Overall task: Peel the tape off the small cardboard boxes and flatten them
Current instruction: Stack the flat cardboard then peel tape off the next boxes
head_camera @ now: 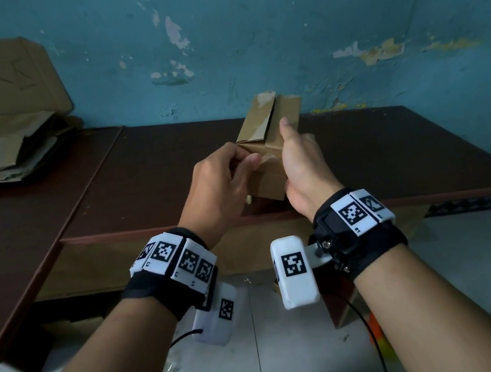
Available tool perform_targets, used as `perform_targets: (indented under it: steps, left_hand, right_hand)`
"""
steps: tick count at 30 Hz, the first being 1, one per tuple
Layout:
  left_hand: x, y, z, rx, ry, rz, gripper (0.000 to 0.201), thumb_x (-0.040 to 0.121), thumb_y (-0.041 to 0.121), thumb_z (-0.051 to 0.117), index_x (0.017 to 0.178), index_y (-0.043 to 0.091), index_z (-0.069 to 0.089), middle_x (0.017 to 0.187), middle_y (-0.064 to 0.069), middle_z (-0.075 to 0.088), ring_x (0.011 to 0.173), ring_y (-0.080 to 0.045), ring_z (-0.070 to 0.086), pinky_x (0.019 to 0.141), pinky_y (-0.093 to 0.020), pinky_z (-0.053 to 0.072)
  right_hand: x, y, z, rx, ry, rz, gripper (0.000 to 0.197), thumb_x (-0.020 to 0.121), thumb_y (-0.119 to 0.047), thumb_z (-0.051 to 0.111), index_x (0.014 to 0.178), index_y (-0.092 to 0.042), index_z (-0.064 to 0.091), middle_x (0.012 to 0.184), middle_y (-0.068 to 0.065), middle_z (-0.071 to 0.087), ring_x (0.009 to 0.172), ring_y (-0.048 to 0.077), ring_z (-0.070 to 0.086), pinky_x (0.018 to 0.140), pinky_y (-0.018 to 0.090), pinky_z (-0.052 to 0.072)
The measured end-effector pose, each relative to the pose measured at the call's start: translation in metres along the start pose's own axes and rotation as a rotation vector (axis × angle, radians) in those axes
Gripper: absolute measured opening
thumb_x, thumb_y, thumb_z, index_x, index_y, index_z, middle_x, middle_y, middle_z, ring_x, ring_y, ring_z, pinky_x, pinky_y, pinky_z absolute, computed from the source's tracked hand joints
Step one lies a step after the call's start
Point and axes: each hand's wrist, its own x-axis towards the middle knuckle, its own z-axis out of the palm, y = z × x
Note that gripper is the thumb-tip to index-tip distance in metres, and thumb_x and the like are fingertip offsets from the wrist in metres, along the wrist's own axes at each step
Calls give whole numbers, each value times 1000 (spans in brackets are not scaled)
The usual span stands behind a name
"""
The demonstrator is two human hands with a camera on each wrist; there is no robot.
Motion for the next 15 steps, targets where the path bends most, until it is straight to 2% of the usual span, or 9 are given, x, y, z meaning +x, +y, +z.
perform_targets:
  steps: [4,6,7,8,9,11,15]
  left_hand:
    - [1,1,0,-26,-44,-32,25,111,26,61,91,13,69,68,9,59,51,1,52,49,-12,36]
    - [0,0,1,-57,-101,-27,28,112,28,60,89,16,70,65,9,58,50,-2,49,50,-16,35]
    - [-3,0,3,-55,-135,-10,29,112,30,60,88,16,71,66,7,62,53,-3,49,52,-23,40]
    - [-6,0,5,-46,-171,6,30,111,31,60,88,15,71,69,3,65,56,-5,51,55,-31,44]
    - [-10,1,7,-38,-201,14,30,111,32,61,89,14,71,72,0,68,60,-8,52,59,-35,46]
    - [-17,5,10,-48,-223,17,27,110,32,62,92,14,70,76,-5,69,61,-10,53,59,-34,45]
    - [-12,3,3,-138,-147,-30,15,109,26,64,102,13,68,80,-7,68,64,-11,58,59,-34,48]
  right_hand:
    - [-1,0,1,7,-1,16,49,114,-52,49,140,-11,47,129,18,71,115,38,74,101,59,62]
    - [-1,-2,0,16,3,23,48,114,-52,47,139,-10,46,128,20,71,112,38,75,89,52,65]
    - [2,-4,-1,23,19,19,50,113,-53,47,139,-11,47,129,22,71,110,37,75,82,48,63]
    - [4,-7,-3,34,48,10,52,112,-55,47,140,-11,47,132,23,71,110,37,74,81,47,62]
    - [7,-12,-7,39,82,0,54,112,-56,48,141,-11,47,134,22,70,113,37,74,89,49,62]
    - [14,-21,-16,36,114,-4,54,113,-56,48,145,-12,48,135,18,68,119,36,71,106,55,58]
    - [7,-26,-21,57,53,19,56,109,-60,51,144,-16,51,132,16,70,118,36,72,108,60,58]
